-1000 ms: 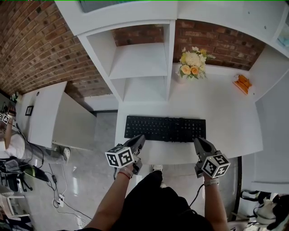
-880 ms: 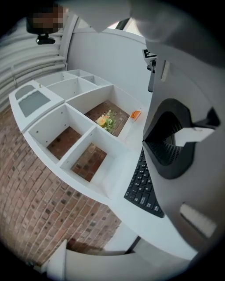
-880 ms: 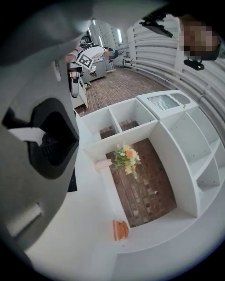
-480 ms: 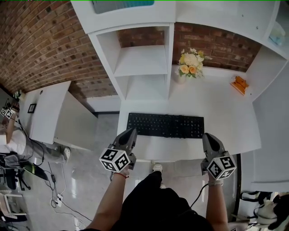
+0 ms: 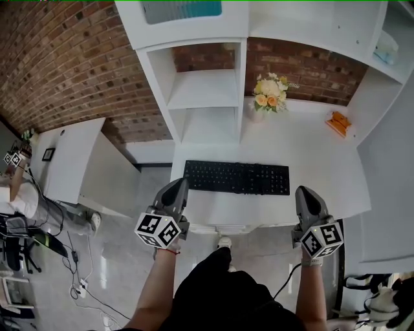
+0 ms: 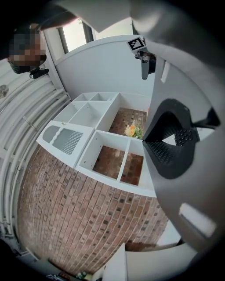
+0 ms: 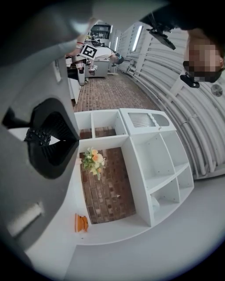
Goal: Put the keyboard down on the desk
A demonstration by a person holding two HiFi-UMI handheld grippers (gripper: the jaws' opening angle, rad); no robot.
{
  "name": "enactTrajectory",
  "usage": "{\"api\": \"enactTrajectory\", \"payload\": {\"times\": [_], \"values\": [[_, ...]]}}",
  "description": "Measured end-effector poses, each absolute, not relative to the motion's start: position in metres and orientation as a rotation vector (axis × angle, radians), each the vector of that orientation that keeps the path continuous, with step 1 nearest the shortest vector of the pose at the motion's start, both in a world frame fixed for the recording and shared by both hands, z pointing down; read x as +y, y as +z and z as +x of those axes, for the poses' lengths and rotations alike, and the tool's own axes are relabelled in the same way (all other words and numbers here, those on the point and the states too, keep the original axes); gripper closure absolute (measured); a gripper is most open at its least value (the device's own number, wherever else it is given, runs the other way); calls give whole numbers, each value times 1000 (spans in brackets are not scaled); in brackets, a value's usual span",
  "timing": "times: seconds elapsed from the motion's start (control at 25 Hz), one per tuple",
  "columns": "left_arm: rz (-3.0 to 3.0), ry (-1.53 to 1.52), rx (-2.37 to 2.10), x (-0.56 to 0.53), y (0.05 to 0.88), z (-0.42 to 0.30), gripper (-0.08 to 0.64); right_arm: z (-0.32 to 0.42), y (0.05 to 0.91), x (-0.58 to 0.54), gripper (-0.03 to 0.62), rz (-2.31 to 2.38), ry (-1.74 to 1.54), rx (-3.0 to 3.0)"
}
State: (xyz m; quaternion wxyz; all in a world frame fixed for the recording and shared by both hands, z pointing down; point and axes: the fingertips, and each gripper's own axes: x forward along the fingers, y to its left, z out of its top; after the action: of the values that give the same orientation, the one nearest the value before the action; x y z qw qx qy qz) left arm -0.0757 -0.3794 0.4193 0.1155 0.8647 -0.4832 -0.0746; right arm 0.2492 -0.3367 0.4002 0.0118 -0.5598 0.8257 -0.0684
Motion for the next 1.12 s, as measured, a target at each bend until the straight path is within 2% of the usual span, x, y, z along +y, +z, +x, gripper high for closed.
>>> {"api": "enactTrajectory", "payload": {"times": [1.12], "values": [[2561, -309, -1468, -328, 385, -78, 563, 244, 371, -289, 594, -1752, -64, 2588]]}}
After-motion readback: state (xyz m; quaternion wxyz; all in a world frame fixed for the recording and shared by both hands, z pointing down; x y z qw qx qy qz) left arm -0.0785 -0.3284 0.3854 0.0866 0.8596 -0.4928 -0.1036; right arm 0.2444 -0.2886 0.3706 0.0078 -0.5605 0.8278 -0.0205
